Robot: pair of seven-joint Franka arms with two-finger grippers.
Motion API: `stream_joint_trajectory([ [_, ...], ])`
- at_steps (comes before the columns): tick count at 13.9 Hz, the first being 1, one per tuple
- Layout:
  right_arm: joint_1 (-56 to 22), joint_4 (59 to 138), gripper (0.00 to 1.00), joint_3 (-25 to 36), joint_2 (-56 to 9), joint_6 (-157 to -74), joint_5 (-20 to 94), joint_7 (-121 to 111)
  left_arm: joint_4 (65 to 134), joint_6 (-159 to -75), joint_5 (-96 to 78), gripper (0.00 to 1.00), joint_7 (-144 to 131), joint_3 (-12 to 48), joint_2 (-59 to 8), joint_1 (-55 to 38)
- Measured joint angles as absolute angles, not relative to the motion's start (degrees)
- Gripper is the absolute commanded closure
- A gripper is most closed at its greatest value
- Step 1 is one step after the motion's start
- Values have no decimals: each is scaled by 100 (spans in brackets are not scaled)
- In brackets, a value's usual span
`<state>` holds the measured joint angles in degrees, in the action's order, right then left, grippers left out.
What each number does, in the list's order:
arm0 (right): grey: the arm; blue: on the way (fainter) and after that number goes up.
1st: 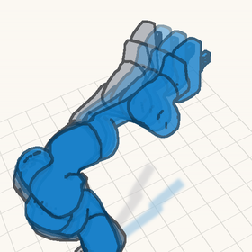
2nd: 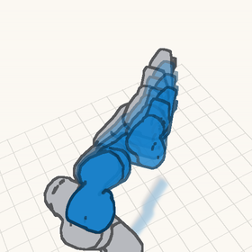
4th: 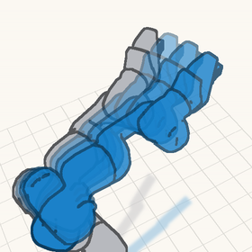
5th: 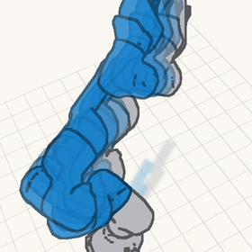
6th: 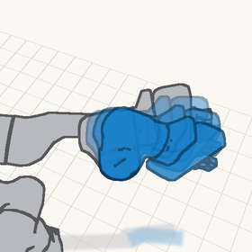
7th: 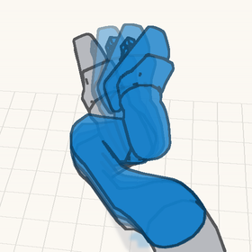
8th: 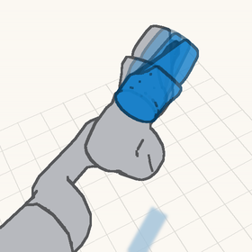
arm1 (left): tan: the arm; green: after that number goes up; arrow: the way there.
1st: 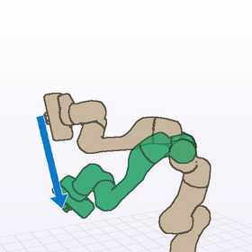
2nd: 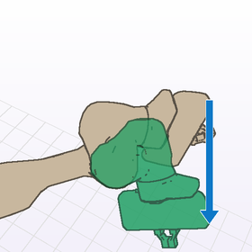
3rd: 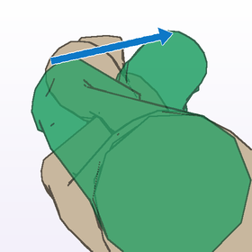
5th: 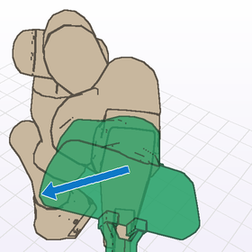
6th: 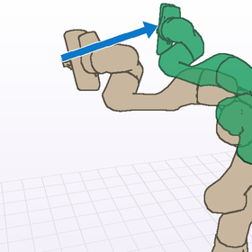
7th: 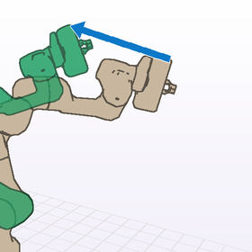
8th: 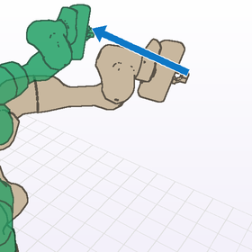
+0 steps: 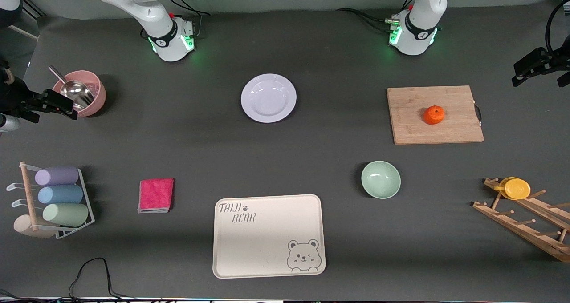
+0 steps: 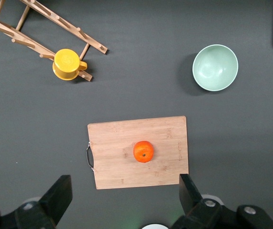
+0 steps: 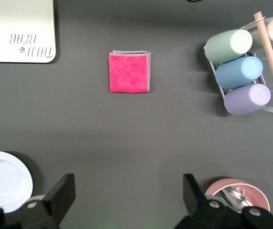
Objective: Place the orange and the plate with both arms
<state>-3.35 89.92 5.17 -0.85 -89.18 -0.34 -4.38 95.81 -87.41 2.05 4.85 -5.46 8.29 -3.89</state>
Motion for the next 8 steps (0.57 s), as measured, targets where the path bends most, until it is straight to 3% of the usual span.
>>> stream_joint_trajectory([
  [8, -335, 8993, 0, 517, -85, -8905, -34, -438, 9673, -8705, 198, 0, 483, -551, 807, -318],
])
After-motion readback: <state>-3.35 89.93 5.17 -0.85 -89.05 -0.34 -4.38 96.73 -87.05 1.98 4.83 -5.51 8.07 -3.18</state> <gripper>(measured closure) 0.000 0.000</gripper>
